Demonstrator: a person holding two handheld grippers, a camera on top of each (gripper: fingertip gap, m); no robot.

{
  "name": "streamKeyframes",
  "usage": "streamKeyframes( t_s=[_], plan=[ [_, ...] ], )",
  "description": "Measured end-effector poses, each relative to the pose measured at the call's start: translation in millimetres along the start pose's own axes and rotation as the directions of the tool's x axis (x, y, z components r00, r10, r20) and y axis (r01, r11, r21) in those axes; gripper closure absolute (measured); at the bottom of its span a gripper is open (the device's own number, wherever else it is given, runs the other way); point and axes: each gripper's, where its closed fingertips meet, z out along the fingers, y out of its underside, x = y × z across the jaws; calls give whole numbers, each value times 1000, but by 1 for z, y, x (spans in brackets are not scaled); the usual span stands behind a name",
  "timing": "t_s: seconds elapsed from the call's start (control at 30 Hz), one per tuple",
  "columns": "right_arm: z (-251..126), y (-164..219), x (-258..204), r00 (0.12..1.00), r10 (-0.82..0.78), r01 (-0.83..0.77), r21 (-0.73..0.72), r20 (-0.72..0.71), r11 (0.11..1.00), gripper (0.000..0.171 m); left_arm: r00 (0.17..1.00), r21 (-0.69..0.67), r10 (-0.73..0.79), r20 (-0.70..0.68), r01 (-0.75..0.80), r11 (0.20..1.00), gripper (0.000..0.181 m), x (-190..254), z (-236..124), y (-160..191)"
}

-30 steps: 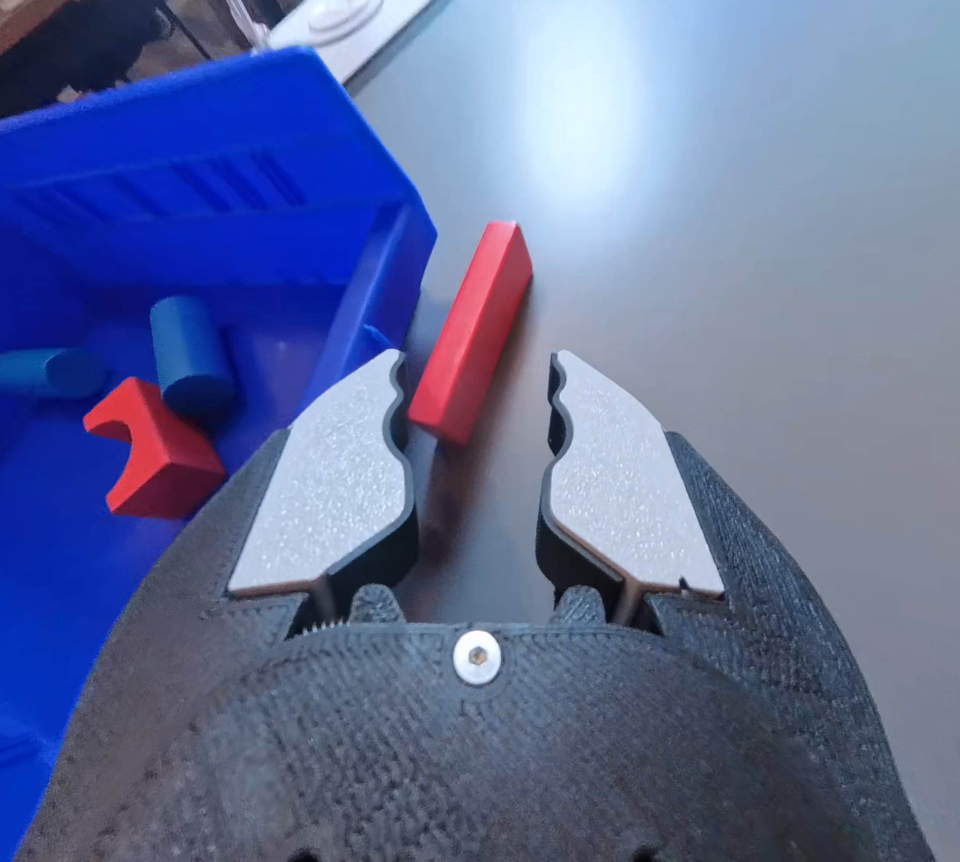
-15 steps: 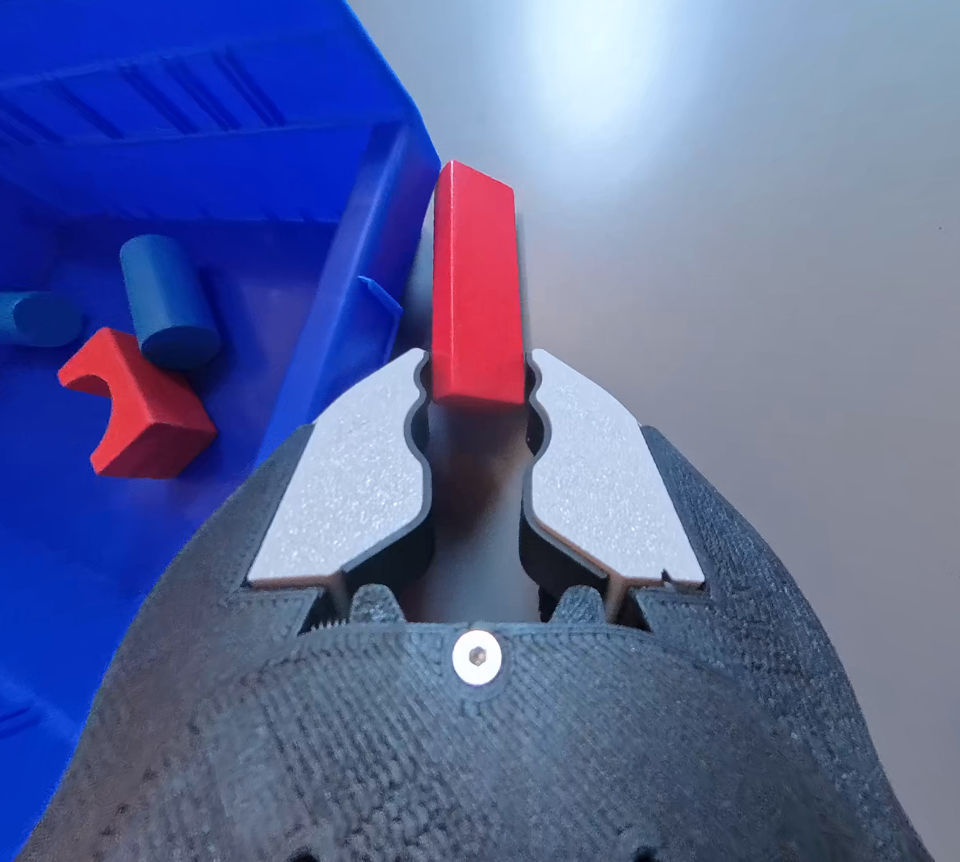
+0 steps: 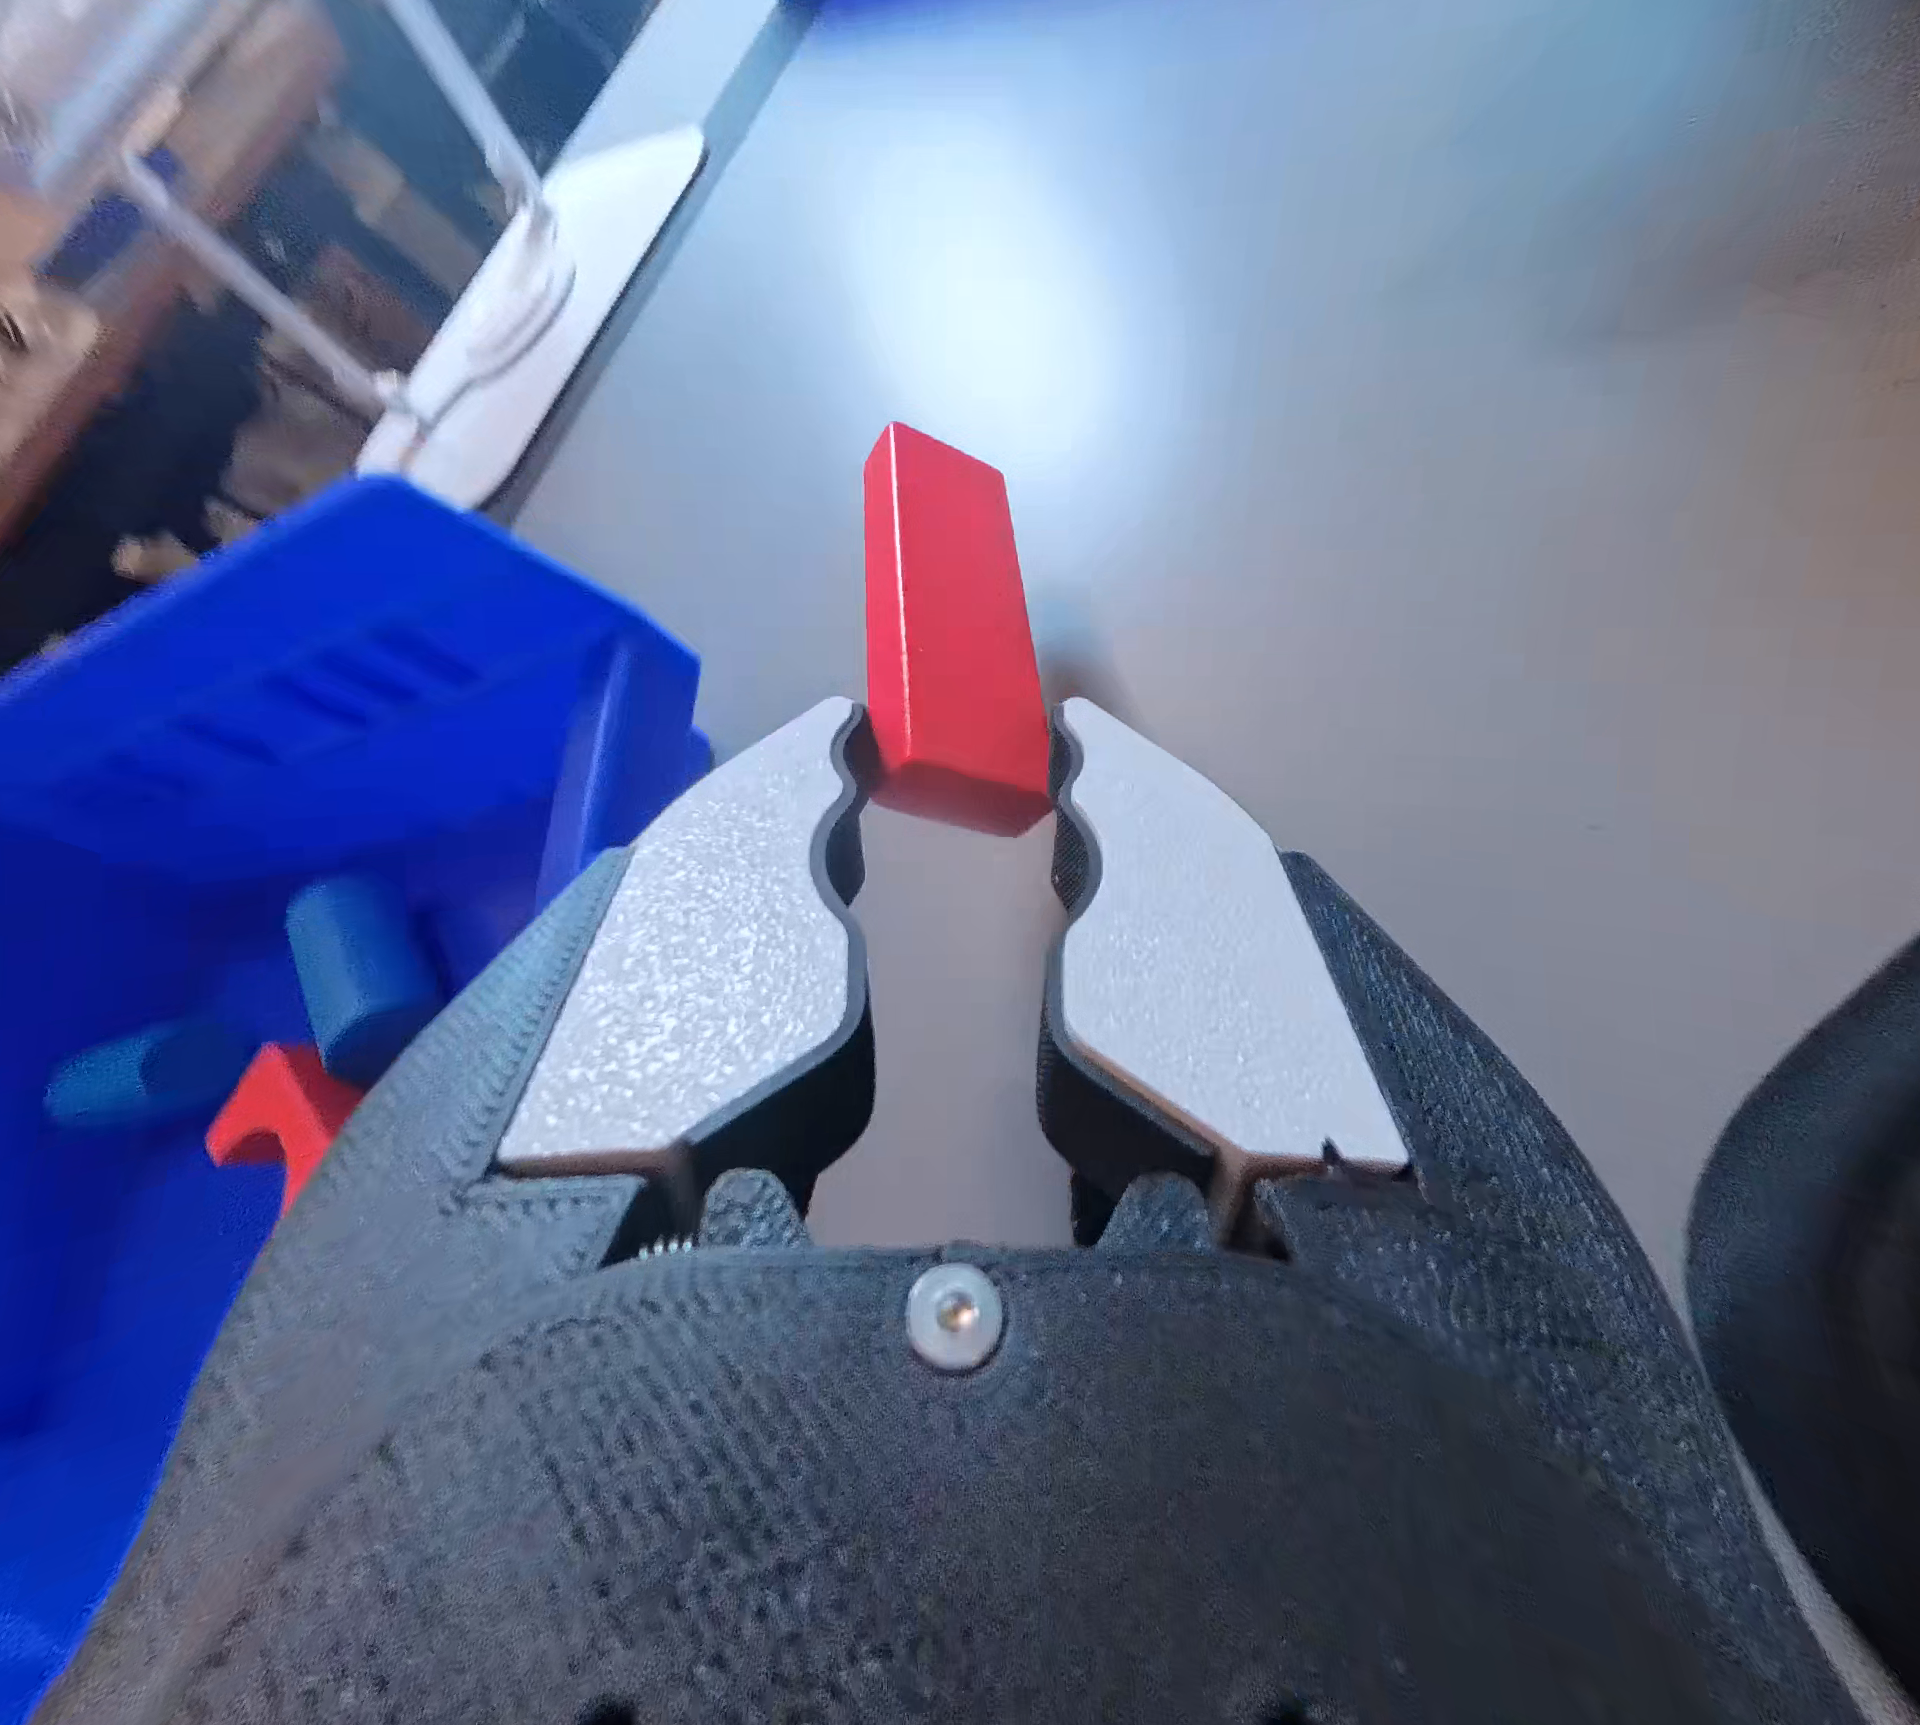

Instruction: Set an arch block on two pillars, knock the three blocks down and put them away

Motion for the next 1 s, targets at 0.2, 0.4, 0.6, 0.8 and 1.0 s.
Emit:
streamKeyframes(
  t_s=[0.2,0.4,0.6,0.8,1.0],
  plan=[
    [12,-2,-17,981,-189,188,-30,-38,982,103,991,181,33,-129,-9,983,148,38,-9,-42],
    [25,-3,-50,799,-595,586,-114,-82,802,135,957,258,-7,-289,85,962,148,66,-13,-58],
    [6,-19,-31,830,-539,533,-83,-146,842,136,956,314,-99,-276,188,931,129,52,-14,-63],
    [-120,-40,127,742,-15,130,122,-671,984,136,957,311,-162,-239,234,921,127,35,-13,-55],
    [-212,106,227,407,244,-416,60,-880,908,137,962,249,-121,-244,183,951,135,48,1,-45]
  ],
)
